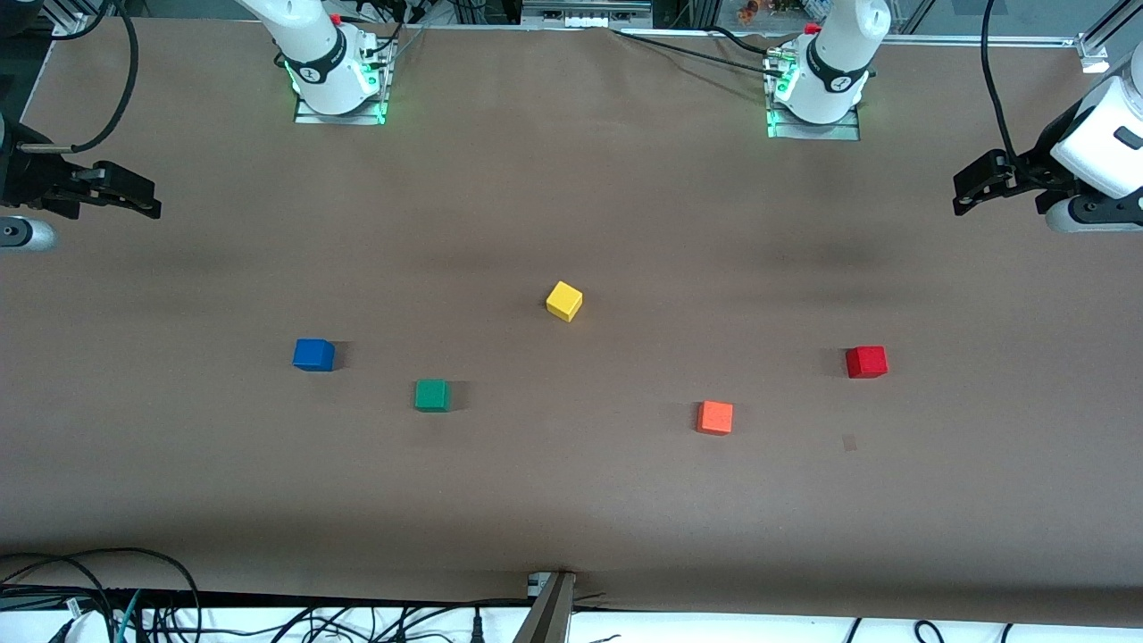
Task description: Pass red block to right arm, stack on blue
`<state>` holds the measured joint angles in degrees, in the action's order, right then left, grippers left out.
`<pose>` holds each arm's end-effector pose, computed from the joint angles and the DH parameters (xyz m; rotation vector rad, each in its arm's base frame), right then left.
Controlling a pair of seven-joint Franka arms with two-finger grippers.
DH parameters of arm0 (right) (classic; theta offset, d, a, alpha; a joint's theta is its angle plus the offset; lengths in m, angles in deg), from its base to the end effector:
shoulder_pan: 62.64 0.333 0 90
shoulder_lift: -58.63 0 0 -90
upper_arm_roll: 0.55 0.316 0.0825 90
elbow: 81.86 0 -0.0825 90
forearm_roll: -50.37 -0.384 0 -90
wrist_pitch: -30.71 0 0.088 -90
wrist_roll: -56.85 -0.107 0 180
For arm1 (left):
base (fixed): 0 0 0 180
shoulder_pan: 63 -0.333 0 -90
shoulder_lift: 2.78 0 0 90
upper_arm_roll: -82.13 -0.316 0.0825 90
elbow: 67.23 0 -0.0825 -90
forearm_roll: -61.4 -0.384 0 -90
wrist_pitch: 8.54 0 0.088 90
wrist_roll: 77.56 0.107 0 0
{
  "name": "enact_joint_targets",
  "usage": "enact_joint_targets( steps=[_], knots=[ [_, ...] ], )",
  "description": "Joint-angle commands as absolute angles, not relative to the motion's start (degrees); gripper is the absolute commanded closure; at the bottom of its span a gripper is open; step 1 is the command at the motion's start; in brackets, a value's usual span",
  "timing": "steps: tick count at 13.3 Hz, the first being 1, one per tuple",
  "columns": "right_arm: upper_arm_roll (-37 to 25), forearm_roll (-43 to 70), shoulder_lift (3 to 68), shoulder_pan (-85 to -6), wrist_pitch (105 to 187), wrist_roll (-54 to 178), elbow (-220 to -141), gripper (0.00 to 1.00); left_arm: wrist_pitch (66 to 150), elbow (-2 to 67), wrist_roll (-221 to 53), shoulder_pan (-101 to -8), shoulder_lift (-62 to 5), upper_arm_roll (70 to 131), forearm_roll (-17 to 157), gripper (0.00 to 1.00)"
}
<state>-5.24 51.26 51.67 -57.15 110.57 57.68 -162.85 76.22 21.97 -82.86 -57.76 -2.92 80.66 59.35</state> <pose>0.5729 0.0093 0.6148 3.1083 0.0415 -0.2192 0.5446 -0.0318 0.6221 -3.0970 -0.0442 0.1191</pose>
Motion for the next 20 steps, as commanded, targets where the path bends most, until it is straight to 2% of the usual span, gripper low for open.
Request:
enact_joint_targets(
  steps=[1, 20],
  knots=[
    [-5.21, 51.78, 51.16, -57.36, 110.33, 57.99, -161.66, 0.0, 76.02, 22.07, -82.57, -57.46, -2.6, 80.37, 58.77, 0.0],
    [-5.3, 51.51, 50.81, -57.89, 110.42, 58.87, -161.66, 0.0, 75.84, 21.63, -83.0, -57.37, -2.96, 80.72, 58.68, 0.0]
  ],
)
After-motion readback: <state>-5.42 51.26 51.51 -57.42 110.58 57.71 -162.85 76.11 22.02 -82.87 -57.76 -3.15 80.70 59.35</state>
